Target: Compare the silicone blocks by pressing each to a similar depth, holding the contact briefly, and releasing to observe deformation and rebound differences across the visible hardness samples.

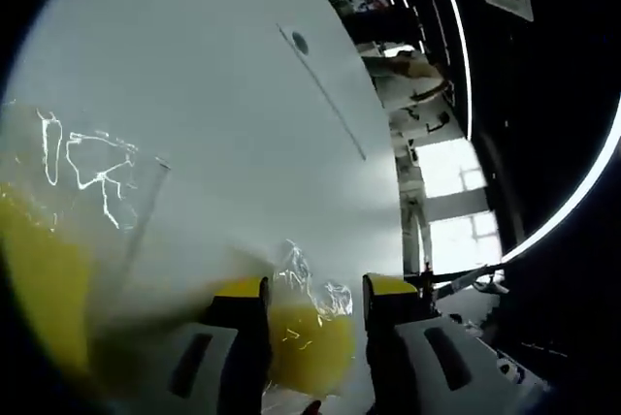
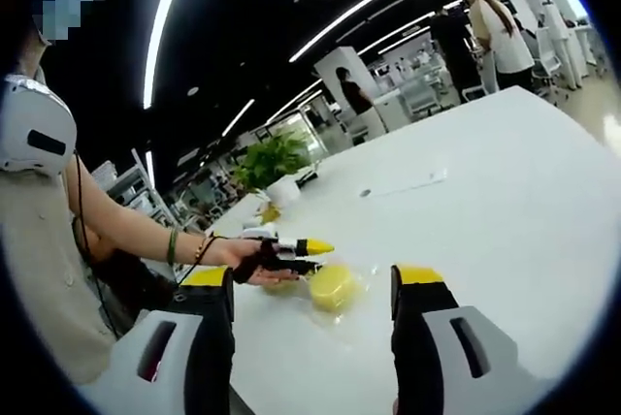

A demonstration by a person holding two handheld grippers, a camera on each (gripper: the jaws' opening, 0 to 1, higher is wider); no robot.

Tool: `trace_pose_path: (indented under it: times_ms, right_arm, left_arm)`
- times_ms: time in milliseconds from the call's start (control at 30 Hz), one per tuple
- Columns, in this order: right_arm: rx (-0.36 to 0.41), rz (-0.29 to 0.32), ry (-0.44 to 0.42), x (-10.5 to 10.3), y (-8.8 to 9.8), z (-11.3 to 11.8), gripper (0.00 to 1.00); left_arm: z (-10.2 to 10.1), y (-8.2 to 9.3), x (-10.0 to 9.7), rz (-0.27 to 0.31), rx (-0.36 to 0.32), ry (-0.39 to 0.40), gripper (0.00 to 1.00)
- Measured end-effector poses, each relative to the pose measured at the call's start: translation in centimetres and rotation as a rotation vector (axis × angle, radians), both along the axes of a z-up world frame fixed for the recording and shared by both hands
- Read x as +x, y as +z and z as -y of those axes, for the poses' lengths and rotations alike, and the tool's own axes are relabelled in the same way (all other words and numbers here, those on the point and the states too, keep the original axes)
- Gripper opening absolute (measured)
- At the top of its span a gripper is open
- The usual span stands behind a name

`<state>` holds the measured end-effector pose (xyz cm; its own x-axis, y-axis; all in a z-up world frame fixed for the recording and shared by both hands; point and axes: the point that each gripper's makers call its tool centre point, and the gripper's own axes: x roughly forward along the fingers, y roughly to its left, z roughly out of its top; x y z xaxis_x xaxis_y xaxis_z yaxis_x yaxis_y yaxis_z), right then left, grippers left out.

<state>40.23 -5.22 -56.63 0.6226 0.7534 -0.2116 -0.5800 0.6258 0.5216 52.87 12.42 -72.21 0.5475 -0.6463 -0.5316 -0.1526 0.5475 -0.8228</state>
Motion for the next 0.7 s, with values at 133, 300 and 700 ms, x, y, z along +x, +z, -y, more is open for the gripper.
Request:
trace_pose_path:
  times_ms: [133,300,700]
  right_arm:
    - [0.004,-0.006,-0.002,-0.1,-0.3,0.2,0.6]
    - [-0.008,-0.014,-0.005,-0.4,-0.7,0.3,0.57]
    - [-0.003,-0.012,0.0,-0.5,-0.4,0.0,0.55]
  left_arm:
    - [0.2,-1.1,0.1,-0.016,0.055,-0.047,0.2]
    - [0.5,-1.6,0.7,-0.043,0.027,-0.018,0.11]
    - [1.0,-0.9,0.2,0.063,0.158,-0.182,0.0]
